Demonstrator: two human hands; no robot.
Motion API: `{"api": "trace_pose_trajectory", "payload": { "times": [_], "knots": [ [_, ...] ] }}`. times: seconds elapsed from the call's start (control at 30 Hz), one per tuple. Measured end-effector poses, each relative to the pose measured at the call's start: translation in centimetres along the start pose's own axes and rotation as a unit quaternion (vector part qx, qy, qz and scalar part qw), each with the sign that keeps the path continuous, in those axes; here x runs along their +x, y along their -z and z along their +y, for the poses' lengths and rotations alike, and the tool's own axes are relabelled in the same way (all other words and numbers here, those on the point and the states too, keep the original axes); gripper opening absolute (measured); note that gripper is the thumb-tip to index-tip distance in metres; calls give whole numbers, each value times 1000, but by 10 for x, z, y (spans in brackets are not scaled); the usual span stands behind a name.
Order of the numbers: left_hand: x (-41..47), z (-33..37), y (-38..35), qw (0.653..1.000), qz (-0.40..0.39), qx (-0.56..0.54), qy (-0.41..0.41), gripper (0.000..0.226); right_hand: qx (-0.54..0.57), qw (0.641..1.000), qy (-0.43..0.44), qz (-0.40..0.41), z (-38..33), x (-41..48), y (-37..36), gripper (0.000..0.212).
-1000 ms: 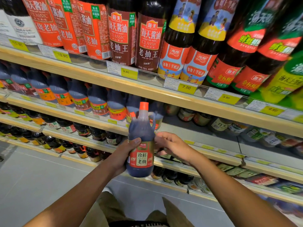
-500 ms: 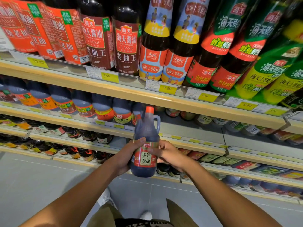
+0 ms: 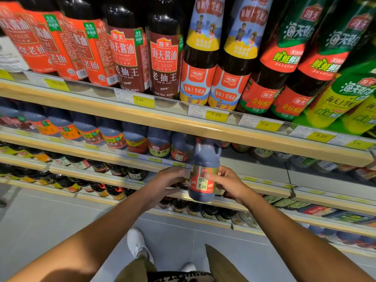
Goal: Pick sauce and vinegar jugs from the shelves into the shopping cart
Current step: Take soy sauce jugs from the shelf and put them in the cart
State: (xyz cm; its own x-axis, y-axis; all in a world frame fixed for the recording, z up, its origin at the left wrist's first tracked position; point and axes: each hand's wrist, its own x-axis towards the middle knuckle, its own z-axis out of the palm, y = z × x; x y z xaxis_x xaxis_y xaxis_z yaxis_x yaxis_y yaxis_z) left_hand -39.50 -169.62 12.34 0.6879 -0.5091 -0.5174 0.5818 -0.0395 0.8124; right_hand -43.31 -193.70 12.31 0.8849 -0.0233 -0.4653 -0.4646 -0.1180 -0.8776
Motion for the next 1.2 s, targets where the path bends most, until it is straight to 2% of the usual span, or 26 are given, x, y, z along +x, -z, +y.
{"api": "trace_pose_trajectory", "payload": {
  "times": [0.07, 0.17, 0.23, 0.33, 0.43, 0.53, 0.57, 0.7, 0.8, 0.83, 0.97, 1.03, 1.13, 1.2],
  "knots": [
    [0, 4, 7, 998, 47, 29, 0, 41, 13, 999, 12, 31, -5, 12, 10, 30],
    [2, 13, 12, 990, 120, 74, -17, 34, 4, 998, 25, 58, -20, 28, 22, 49],
    [3, 18, 13, 982, 152, 99, -43, 29, -18, 997, 2, 73, -32, 33, 27, 69],
    [6, 27, 16, 968, 176, 158, -89, 26, -37, 991, -53, 113, -39, 45, 36, 85],
    [13, 33, 24, 932, 195, 261, -157, 33, -54, 993, -70, 81, -45, 54, 38, 84],
    [20, 42, 24, 887, 199, 365, -202, 51, -73, 994, -74, 33, -50, 52, 34, 52],
    [22, 46, 22, 872, 197, 395, -212, 57, -73, 994, -75, 40, -49, 54, 35, 51],
    [31, 55, 22, 842, 179, 446, -245, 70, -92, 990, -74, 71, -39, 62, 35, 69],
    [34, 62, 21, 806, 190, 496, -261, 70, -131, 985, -80, 82, -31, 64, 39, 100],
    [37, 64, 21, 797, 191, 509, -265, 70, -150, 981, -88, 85, -31, 63, 39, 102],
    [48, 72, 18, 773, 186, 558, -239, 60, -189, 973, -86, 103, -26, 65, 41, 87],
    [51, 74, 16, 775, 191, 564, -212, 59, -198, 971, -82, 108, -25, 64, 37, 75],
    [53, 73, 13, 784, 183, 561, -193, 62, -215, 969, -78, 93, -28, 64, 35, 45],
    [56, 70, 13, 788, 173, 561, -187, 65, -225, 968, -76, 80, -32, 62, 34, 35]
  ]
}}
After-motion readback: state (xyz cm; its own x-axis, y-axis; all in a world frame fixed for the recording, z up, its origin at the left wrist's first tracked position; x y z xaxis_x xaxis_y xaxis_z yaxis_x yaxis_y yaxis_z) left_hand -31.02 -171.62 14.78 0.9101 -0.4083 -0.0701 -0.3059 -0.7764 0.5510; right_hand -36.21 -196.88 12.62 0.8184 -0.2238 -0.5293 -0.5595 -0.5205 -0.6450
